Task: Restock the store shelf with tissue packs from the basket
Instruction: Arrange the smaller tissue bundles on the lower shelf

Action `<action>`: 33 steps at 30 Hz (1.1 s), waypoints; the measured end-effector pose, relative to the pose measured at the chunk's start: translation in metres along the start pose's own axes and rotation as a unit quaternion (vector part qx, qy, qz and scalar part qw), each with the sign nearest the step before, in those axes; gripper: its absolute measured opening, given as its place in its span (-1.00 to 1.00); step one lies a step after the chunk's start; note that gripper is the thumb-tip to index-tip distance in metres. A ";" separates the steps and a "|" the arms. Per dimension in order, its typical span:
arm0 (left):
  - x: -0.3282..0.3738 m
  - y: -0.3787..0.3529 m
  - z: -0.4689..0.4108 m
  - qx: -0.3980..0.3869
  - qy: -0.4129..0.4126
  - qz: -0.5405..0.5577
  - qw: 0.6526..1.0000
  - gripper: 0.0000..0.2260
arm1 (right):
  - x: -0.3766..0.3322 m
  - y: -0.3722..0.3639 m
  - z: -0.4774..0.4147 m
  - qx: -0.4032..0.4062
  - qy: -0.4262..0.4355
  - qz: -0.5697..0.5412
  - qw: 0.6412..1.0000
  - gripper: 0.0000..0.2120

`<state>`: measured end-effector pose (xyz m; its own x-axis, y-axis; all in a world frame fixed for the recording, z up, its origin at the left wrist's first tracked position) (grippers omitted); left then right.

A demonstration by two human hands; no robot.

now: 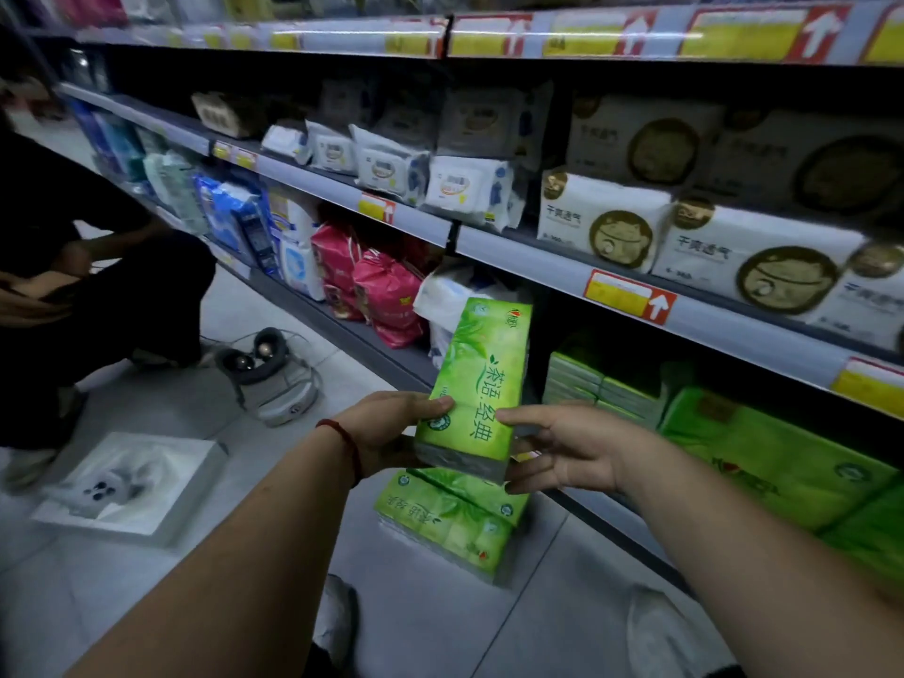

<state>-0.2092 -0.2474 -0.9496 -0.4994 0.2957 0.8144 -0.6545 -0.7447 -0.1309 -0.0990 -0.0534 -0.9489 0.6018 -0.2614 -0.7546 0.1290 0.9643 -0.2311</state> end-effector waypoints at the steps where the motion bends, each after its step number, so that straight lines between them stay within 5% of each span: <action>1: 0.000 -0.007 -0.005 -0.002 0.001 -0.006 1.000 -0.72 | 0.002 0.006 0.002 0.000 -0.002 -0.003 1.000 -0.52; 10: 0.000 -0.083 -0.054 -0.044 0.054 0.003 0.998 -0.75 | 0.011 0.062 0.015 0.095 0.030 -0.079 0.992 -0.70; 20: -0.015 -0.148 -0.145 -0.065 -0.001 0.064 0.996 -0.75 | 0.021 0.124 0.011 0.200 0.048 -0.155 0.966 -0.66; 27: -0.017 -0.187 -0.186 -0.077 -0.002 0.205 0.976 -0.62 | 0.021 0.157 -0.008 0.334 0.114 -0.256 0.900 -0.61; 33: -0.024 -0.208 -0.204 -0.073 -0.038 0.241 0.967 -0.44 | 0.025 0.171 -0.020 0.368 0.113 -0.348 0.855 -0.45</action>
<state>-0.1765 0.0227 -1.0566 -0.7267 -0.1136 0.6775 -0.4325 -0.6906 -0.5797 -0.0773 0.1044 -1.0201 0.0217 -0.7035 -0.7103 0.9046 0.3164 -0.2857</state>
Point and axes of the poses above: each hand's wrist, its own z-axis away from the middle knuckle, its own y-axis out of the back of the hand, x = y × z, the point moved 2 cm from there along -z, towards the middle knuckle, and after that the axes turned 7 degrees about -x, right-handed, at the moved point
